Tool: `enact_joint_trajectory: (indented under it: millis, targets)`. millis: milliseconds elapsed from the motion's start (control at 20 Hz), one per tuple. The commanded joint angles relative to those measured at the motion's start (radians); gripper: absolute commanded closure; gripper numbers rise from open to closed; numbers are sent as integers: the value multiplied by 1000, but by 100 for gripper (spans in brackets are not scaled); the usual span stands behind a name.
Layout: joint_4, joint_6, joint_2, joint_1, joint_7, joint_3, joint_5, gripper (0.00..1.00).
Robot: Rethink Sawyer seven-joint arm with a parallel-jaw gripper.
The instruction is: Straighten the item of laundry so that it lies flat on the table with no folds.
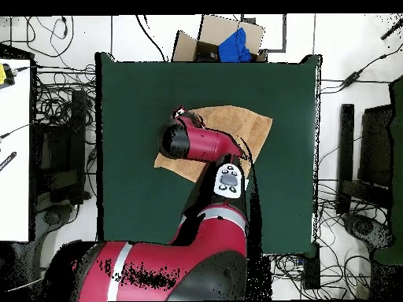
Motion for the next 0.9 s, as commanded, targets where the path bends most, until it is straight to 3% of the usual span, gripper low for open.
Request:
enact_joint_trajectory:
  millis: [50,900]
  targets:
    - [82,-1,74,-31,39,133,-62,100]
    - [80,-40,102,-48,57,146,-91,100]
